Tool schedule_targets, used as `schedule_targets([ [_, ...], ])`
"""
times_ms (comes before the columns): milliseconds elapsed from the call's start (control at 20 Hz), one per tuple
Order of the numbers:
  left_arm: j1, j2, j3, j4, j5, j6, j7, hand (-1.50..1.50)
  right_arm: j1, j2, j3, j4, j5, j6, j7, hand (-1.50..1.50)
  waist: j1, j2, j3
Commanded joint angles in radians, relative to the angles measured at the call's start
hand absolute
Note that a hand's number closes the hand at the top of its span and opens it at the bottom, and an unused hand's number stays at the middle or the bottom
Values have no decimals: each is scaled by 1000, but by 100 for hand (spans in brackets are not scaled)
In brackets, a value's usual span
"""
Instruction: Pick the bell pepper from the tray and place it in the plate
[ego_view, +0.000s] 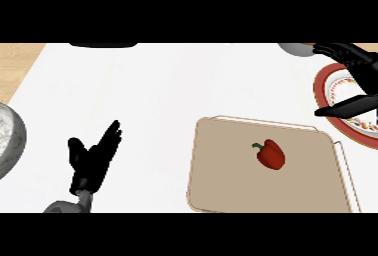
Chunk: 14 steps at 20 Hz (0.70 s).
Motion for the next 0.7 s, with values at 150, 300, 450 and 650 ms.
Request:
schedule_targets([
  [150, 17, 17, 20, -34, 17, -8, 34, 0, -49, -142, 198, -57, 244, 110, -31, -150, -6, -7, -3],
  [300, 36, -58, -27, 30, -39, 36, -35, 0, -80, -145, 257, -94, 310, 114, -3, -150, -19, -7, -4],
  [450, 20, -38, -3, -2, -31, 27, 13, 0, -67, -102, 277, -169, 361, 61, 57, -150, -27, -10, -3],
  [650, 103, -33, -22, -83, -42, 28, 32, 0, 23, -123, 294, -262, 431, 40, 95, -150, -32, -12, -3],
])
